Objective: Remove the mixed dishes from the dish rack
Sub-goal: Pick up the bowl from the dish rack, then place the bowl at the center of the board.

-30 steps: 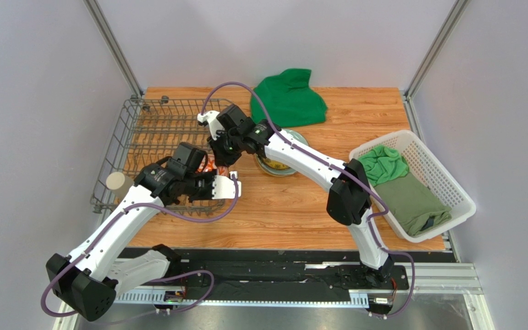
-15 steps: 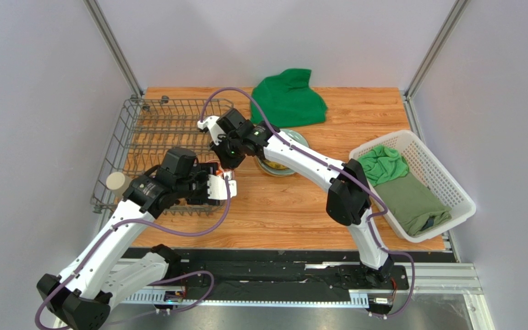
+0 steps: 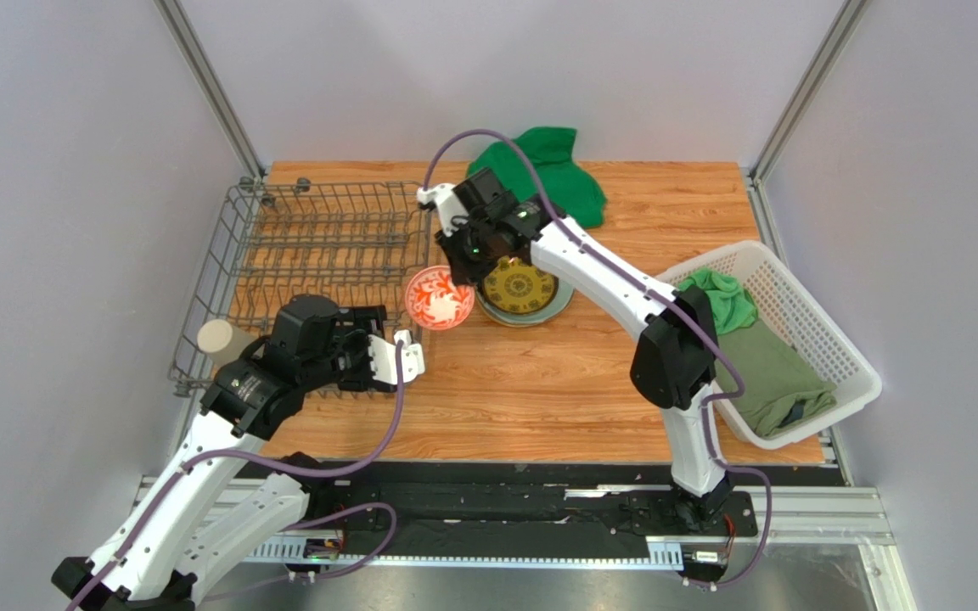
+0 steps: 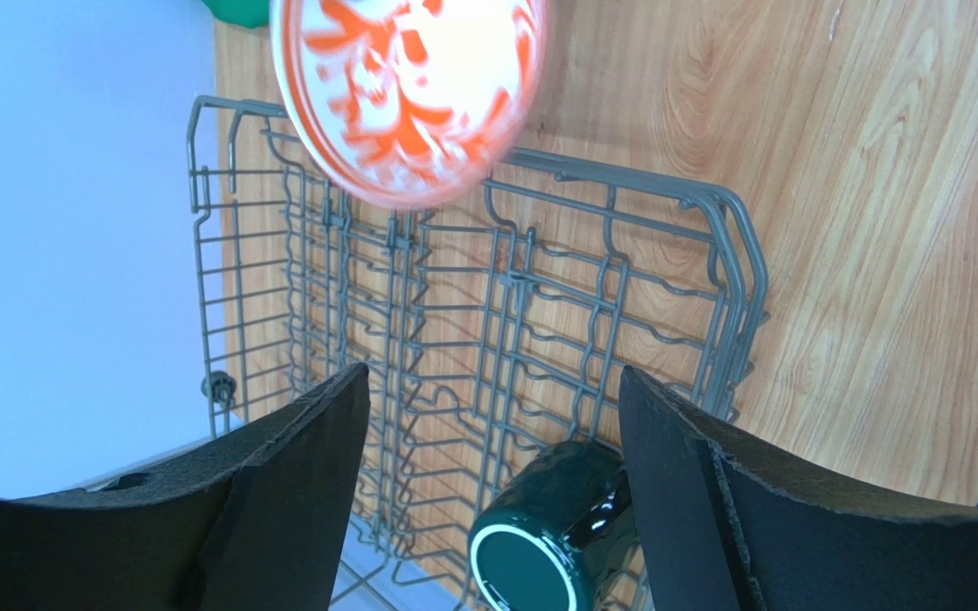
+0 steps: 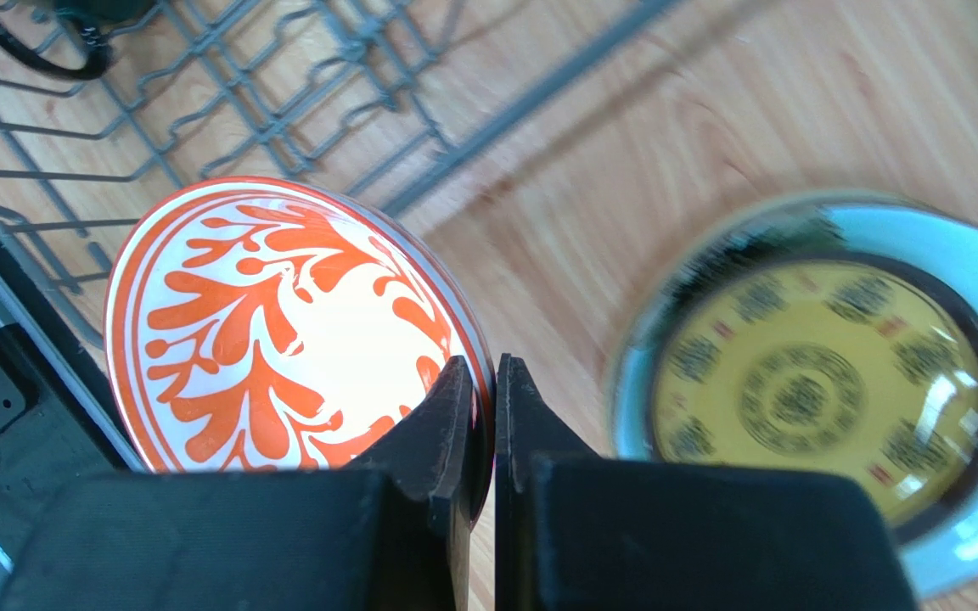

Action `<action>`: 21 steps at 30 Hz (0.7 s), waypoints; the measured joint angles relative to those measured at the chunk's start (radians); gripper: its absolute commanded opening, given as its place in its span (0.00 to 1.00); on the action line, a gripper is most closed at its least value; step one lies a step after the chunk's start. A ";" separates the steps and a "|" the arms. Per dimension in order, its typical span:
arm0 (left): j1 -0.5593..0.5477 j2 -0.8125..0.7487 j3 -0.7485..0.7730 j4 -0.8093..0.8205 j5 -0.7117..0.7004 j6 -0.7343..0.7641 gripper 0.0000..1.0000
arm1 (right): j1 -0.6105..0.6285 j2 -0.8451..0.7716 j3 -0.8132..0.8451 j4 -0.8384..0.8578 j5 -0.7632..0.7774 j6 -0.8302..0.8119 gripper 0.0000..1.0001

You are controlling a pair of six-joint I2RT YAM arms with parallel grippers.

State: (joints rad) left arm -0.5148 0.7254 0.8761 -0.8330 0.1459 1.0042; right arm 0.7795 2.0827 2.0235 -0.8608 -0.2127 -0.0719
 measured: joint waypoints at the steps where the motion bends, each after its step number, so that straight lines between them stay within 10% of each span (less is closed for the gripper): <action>1: 0.000 -0.008 -0.006 0.006 0.001 -0.006 0.80 | -0.024 -0.014 -0.010 -0.005 -0.007 -0.001 0.00; 21: 0.056 -0.010 -0.180 0.206 0.038 -0.100 0.81 | -0.333 -0.328 -0.469 -0.030 -0.078 -0.071 0.00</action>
State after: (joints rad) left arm -0.4587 0.7155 0.6964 -0.6270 0.1837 0.9047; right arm 0.4465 1.7550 1.5547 -0.8906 -0.2905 -0.1429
